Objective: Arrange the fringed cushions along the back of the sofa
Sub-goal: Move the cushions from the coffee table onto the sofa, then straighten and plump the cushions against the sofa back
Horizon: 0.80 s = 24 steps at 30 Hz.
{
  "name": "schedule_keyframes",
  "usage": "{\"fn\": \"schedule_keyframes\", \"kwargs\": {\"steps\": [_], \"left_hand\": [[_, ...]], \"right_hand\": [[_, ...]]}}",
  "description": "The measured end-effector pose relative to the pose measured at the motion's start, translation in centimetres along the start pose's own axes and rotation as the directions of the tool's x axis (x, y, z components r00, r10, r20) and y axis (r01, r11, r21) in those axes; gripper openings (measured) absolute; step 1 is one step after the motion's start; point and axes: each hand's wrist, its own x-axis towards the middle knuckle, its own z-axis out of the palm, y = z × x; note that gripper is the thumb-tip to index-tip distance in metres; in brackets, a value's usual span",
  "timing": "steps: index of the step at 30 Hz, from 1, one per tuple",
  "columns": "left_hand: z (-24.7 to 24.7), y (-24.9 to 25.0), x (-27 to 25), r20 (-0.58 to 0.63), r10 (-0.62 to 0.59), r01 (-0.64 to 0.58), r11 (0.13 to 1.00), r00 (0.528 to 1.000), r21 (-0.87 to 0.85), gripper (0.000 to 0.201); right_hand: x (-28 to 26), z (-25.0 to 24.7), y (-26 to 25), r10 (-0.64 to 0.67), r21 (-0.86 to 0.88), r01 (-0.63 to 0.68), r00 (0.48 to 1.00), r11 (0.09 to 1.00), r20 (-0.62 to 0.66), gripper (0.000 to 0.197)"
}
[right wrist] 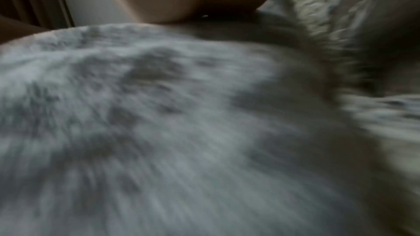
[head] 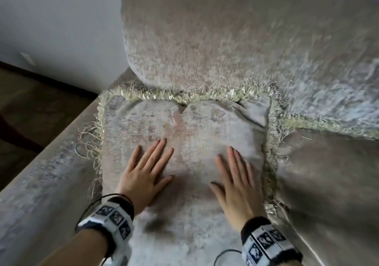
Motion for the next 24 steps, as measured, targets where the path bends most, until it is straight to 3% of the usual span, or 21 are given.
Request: {"fn": "schedule_keyframes", "kwargs": {"steps": [3, 7, 9, 11, 13, 15, 19, 24], "left_hand": [[0.3, -2.1, -2.9, 0.01, 0.086, -0.087, 0.993, 0.996, 0.083, 0.066], [-2.8, -3.9, 0.9, -0.127, 0.234, -0.247, 0.964, 0.964, -0.099, 0.077], [-5.4, -4.1, 5.1, -0.124, 0.195, -0.214, 0.962, 0.973, -0.172, 0.096], [-7.7, -3.6, 9.0, 0.008, 0.121, -0.12, 0.989, 0.993, -0.086, 0.108], [-8.6, -2.8, 11.5, 0.159, 0.106, -0.116, 0.991, 0.982, 0.059, 0.116], [-8.3, -1.5, 12.3, 0.22, 0.117, -0.143, 0.984, 0.968, 0.108, 0.121], [-6.1, -0.7, 11.4, 0.152, 0.15, -0.174, 0.972, 0.977, 0.159, 0.121], [-7.2, -0.4, 10.6, 0.13, 0.164, -0.178, 0.979, 0.978, 0.1, 0.117]], "right_hand": [[-4.7, 0.4, 5.8, 0.182, 0.172, -0.185, 0.983, 0.968, 0.032, 0.083], [-7.1, -0.3, 7.9, 0.092, 0.392, -0.13, 0.989, 0.911, 0.115, 0.091], [-6.1, -0.5, 6.9, 0.117, 0.569, -0.19, 0.98, 0.8, 0.163, 0.099], [-4.7, 0.2, 6.1, 0.177, 0.663, -0.264, 0.964, 0.701, 0.197, 0.114], [-3.6, 1.2, 5.9, 0.187, 0.691, -0.272, 0.962, 0.67, 0.198, 0.123], [-2.9, 2.0, 6.0, 0.164, 0.72, -0.253, 0.968, 0.646, 0.192, 0.129], [-2.5, 2.5, 5.8, 0.129, 0.705, -0.208, 0.978, 0.678, 0.165, 0.13], [-2.8, 2.1, 5.0, 0.179, 0.735, -0.21, 0.976, 0.644, 0.121, 0.128]]}}
